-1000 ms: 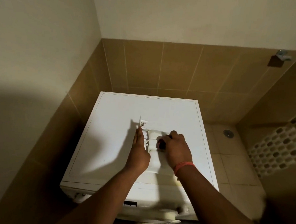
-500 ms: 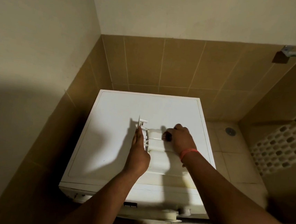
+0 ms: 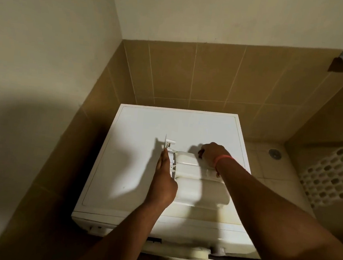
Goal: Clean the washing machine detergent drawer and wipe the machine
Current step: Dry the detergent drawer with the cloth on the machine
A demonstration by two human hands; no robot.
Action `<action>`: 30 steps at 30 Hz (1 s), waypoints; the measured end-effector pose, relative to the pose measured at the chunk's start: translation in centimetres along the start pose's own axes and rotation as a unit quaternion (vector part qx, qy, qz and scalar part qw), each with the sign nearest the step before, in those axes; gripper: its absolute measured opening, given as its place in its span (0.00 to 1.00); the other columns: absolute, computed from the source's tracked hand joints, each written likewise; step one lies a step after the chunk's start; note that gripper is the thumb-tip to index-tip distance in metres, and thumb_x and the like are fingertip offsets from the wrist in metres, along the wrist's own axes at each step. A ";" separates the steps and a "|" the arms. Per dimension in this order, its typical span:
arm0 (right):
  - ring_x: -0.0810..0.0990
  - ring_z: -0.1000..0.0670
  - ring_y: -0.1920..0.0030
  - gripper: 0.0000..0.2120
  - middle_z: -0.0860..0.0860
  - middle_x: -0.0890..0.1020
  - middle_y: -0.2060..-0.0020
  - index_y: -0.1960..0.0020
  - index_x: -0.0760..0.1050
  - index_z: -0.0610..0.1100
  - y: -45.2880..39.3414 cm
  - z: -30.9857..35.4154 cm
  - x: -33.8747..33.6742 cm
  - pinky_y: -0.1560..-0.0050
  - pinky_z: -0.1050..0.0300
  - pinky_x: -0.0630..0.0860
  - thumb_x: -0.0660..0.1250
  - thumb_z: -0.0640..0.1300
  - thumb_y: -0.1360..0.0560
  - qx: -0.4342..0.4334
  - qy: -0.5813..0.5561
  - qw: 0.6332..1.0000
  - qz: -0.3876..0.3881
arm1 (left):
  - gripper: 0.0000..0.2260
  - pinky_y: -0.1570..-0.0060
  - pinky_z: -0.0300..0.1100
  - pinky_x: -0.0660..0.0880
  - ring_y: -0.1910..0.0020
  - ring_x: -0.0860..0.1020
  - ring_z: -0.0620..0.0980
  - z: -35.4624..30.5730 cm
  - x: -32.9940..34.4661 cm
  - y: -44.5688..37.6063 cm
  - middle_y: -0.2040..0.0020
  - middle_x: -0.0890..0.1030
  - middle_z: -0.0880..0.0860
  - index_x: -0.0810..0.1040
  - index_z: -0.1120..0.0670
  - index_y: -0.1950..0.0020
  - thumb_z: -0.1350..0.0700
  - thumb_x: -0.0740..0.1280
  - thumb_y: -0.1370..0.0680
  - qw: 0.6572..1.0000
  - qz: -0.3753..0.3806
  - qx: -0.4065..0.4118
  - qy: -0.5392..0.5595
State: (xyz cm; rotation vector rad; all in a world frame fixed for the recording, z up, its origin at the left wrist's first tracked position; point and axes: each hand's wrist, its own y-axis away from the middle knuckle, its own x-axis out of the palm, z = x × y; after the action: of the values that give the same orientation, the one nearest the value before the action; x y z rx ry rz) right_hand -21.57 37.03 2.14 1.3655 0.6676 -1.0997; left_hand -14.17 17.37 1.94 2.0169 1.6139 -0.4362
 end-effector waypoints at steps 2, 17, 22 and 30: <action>0.82 0.41 0.48 0.12 0.44 0.82 0.44 0.46 0.80 0.45 -1.4 3.0 0.0 0.46 0.50 0.79 0.60 0.47 0.22 -0.053 -0.037 0.997 0.030 | 0.45 0.38 0.50 0.75 0.26 0.63 0.49 0.1 0.1 -0.1 0.21 0.52 0.45 0.42 0.39 0.22 0.75 0.55 0.28 1.000 0.000 -0.002 -0.004; 0.82 0.41 0.54 0.11 0.44 0.82 0.49 0.50 0.80 0.49 -1.5 -0.9 0.4 0.57 0.49 0.81 0.60 0.51 0.24 -0.001 -0.110 0.993 0.041 | 0.45 0.35 0.43 0.72 0.26 0.63 0.47 0.1 0.3 0.0 0.21 0.56 0.45 0.43 0.40 0.21 0.75 0.55 0.28 1.000 -0.005 0.000 -0.004; 0.78 0.37 0.47 0.20 0.47 0.79 0.47 0.40 0.81 0.53 1.6 3.2 4.0 0.45 0.47 0.77 0.61 0.46 0.29 -0.160 -0.173 0.961 -0.146 | 0.43 0.35 0.49 0.72 0.27 0.65 0.51 0.1 0.3 -0.3 0.22 0.58 0.50 0.44 0.46 0.20 0.74 0.56 0.27 1.000 -0.010 0.016 -0.016; 0.75 0.39 0.45 0.18 0.49 0.75 0.48 0.39 0.79 0.53 4.2 -4.1 4.9 0.41 0.53 0.73 0.68 0.41 0.28 -0.024 -0.178 0.968 -0.177 | 0.44 0.32 0.47 0.70 0.24 0.59 0.46 -0.2 0.1 0.0 0.21 0.55 0.46 0.43 0.42 0.21 0.75 0.55 0.27 1.000 -0.006 0.013 -0.014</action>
State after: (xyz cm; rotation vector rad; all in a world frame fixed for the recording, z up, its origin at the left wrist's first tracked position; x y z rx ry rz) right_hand -15.00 39.33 -1.06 0.9883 0.6798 -1.5594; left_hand -14.15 17.59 2.03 2.0119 1.6130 -0.4886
